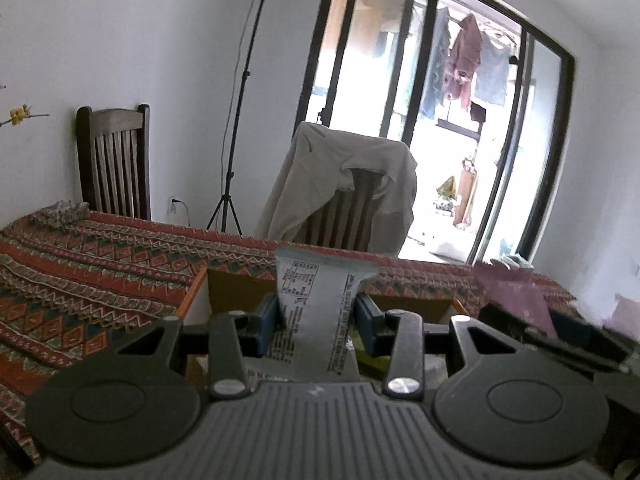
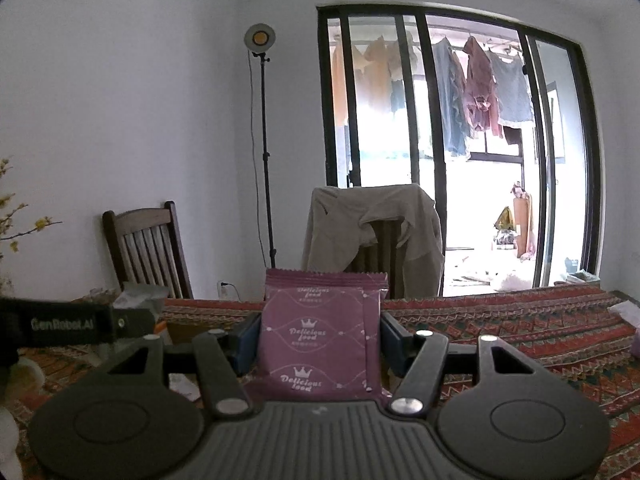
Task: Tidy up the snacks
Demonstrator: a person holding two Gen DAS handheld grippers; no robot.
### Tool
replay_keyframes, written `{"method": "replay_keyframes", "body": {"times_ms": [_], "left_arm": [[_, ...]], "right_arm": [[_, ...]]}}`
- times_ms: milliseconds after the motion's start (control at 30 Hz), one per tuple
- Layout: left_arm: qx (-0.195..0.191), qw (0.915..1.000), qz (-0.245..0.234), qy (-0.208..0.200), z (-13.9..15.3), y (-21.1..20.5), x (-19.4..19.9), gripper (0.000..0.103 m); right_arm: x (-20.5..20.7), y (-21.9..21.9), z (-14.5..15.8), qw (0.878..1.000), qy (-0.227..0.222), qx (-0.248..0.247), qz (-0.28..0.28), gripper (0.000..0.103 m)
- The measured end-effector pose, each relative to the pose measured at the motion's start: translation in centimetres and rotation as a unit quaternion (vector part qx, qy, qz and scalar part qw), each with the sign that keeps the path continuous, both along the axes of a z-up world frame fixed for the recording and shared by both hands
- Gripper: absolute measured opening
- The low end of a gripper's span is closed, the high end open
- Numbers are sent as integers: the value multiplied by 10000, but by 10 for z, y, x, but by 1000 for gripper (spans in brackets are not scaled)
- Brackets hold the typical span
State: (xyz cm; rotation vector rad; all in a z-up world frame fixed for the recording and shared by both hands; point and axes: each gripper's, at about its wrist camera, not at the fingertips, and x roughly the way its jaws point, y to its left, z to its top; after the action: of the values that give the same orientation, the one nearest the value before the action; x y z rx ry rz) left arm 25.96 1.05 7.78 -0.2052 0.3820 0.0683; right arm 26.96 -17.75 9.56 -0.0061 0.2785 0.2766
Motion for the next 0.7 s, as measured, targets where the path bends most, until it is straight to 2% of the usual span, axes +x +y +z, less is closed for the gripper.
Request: {"method": "replay_keyframes", "body": {"times_ms": [200, 300, 700], "left_arm": [[-20, 9994, 316, -104, -18, 5, 20, 42], [85, 9994, 320, 30, -29, 5, 27, 42], [122, 9987, 466, 151, -43, 14, 26, 42]], "right_arm": [[17, 2, -17, 9999, -37, 60, -94, 61], [20, 3, -26, 10000, 42, -22, -2, 61], [18, 2, -37, 9999, 123, -94, 36, 61]]}}
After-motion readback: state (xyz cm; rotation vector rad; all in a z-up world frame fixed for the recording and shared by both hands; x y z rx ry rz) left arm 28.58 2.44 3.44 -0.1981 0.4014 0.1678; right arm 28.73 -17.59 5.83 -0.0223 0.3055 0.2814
